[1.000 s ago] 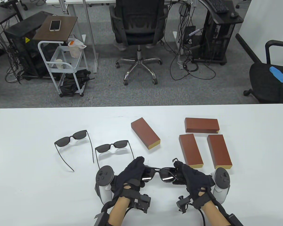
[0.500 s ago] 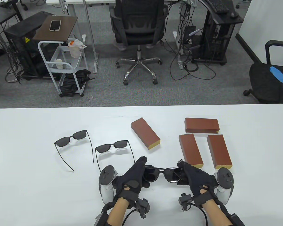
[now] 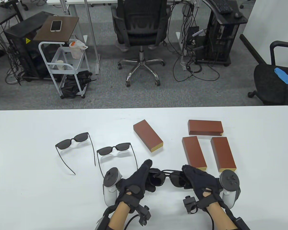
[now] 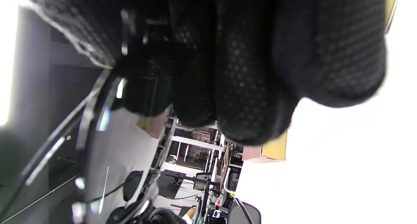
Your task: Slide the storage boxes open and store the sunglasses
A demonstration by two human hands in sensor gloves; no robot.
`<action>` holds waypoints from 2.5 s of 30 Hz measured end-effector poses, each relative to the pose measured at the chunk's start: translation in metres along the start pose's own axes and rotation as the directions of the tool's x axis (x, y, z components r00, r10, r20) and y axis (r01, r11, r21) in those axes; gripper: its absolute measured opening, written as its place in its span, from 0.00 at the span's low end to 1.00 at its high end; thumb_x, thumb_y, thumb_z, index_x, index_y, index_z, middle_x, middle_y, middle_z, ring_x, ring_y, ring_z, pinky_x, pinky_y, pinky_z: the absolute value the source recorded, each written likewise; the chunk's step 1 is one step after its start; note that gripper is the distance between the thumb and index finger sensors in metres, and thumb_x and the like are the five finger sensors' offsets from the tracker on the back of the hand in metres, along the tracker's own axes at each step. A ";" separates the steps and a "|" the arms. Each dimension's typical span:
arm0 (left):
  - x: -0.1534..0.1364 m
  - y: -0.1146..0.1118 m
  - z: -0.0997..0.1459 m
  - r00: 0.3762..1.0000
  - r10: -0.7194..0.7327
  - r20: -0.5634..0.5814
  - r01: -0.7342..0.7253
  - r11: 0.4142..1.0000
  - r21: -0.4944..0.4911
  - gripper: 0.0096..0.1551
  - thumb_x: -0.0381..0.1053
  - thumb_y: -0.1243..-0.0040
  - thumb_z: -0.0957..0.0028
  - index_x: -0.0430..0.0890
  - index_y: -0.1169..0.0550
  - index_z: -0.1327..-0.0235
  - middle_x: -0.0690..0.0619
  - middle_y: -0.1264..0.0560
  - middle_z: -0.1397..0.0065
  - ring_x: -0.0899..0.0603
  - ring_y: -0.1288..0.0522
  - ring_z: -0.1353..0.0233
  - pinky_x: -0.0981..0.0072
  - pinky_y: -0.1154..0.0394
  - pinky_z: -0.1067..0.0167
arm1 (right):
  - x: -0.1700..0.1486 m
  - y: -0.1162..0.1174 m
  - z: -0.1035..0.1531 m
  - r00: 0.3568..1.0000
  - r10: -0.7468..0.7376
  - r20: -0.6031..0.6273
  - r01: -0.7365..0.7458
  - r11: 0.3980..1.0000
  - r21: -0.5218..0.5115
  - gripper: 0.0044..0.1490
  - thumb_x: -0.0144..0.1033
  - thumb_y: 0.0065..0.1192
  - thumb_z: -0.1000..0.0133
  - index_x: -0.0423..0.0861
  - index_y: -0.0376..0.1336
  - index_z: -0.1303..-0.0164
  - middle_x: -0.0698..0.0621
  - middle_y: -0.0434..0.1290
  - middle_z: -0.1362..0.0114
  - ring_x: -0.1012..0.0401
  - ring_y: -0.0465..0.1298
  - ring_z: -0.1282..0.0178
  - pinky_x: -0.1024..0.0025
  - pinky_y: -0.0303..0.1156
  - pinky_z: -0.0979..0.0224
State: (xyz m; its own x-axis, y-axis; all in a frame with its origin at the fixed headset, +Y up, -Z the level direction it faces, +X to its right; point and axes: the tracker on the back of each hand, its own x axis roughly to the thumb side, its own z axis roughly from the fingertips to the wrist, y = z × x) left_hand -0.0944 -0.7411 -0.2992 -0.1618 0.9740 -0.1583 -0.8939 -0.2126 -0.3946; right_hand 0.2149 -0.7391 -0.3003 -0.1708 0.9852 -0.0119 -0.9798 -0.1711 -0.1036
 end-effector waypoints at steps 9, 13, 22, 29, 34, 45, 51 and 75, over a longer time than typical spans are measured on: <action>0.001 0.000 -0.001 0.999 -0.042 -0.032 0.042 0.999 -0.019 0.41 0.62 0.50 0.43 0.45 0.42 0.20 0.39 0.29 0.23 0.35 0.21 0.36 0.43 0.24 0.45 | 0.002 -0.002 -0.001 0.997 0.070 0.016 -0.069 0.998 -0.009 0.26 0.50 0.73 0.60 0.50 0.74 0.56 0.50 0.88 0.63 0.56 0.90 0.68 0.63 0.86 0.65; 0.002 0.003 -0.003 0.989 -0.136 -0.063 0.139 0.990 0.040 0.35 0.54 0.44 0.44 0.43 0.33 0.25 0.40 0.23 0.29 0.39 0.16 0.42 0.46 0.20 0.50 | 0.006 -0.003 -0.002 0.990 0.133 0.052 -0.132 0.991 -0.018 0.26 0.50 0.73 0.60 0.49 0.75 0.56 0.50 0.88 0.63 0.55 0.89 0.68 0.62 0.86 0.64; -0.001 0.005 -0.004 0.986 -0.145 -0.080 0.149 0.987 0.055 0.30 0.48 0.39 0.47 0.44 0.25 0.30 0.41 0.18 0.35 0.41 0.14 0.47 0.47 0.18 0.53 | 0.024 -0.001 0.005 0.914 0.344 0.213 -0.324 0.938 -0.127 0.34 0.54 0.71 0.60 0.49 0.70 0.47 0.44 0.83 0.48 0.45 0.83 0.51 0.51 0.80 0.49; -0.005 0.005 -0.005 0.979 -0.181 -0.091 0.186 0.981 0.047 0.30 0.48 0.40 0.47 0.44 0.24 0.31 0.41 0.18 0.35 0.40 0.14 0.47 0.47 0.19 0.53 | 0.052 0.027 0.024 0.522 0.653 0.548 -0.664 0.715 -0.219 0.31 0.52 0.73 0.61 0.54 0.71 0.48 0.44 0.73 0.34 0.43 0.73 0.36 0.48 0.73 0.37; -0.007 0.003 -0.006 0.973 -0.213 -0.092 0.215 0.977 0.011 0.30 0.48 0.39 0.47 0.44 0.24 0.30 0.42 0.18 0.35 0.40 0.14 0.46 0.46 0.19 0.53 | 0.056 0.053 0.037 0.358 0.696 0.622 -0.742 0.616 -0.263 0.28 0.47 0.73 0.61 0.53 0.72 0.50 0.45 0.75 0.37 0.45 0.75 0.38 0.48 0.73 0.37; -0.009 0.006 -0.007 0.955 -0.276 -0.107 0.278 0.961 0.000 0.30 0.48 0.39 0.47 0.45 0.24 0.30 0.42 0.18 0.35 0.39 0.15 0.46 0.45 0.20 0.53 | 0.057 0.070 0.046 0.204 0.773 0.600 -0.798 0.487 -0.355 0.23 0.44 0.74 0.61 0.52 0.75 0.56 0.47 0.81 0.48 0.49 0.80 0.49 0.51 0.77 0.45; 0.004 0.012 0.000 0.827 -0.545 -0.133 0.561 0.815 0.144 0.32 0.53 0.39 0.48 0.48 0.25 0.29 0.44 0.19 0.33 0.37 0.17 0.42 0.43 0.22 0.50 | 0.053 0.076 0.046 0.154 0.785 0.600 -0.834 0.429 -0.347 0.23 0.43 0.74 0.62 0.52 0.76 0.57 0.48 0.82 0.50 0.50 0.81 0.51 0.52 0.78 0.46; 0.034 0.026 0.015 0.342 -0.901 -0.266 0.897 0.228 0.380 0.39 0.65 0.41 0.52 0.55 0.29 0.26 0.48 0.30 0.21 0.34 0.31 0.24 0.34 0.33 0.33 | 0.013 0.106 0.043 0.205 0.778 0.594 -0.963 0.268 -0.017 0.23 0.45 0.76 0.64 0.54 0.77 0.58 0.50 0.83 0.51 0.52 0.82 0.51 0.54 0.79 0.46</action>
State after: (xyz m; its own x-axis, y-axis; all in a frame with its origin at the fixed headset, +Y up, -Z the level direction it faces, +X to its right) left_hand -0.1297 -0.7128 -0.3010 0.8616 0.5039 0.0609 -0.5075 0.8543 0.1120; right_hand 0.1040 -0.7447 -0.2691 -0.8589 0.0657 0.5079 -0.0960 -0.9948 -0.0337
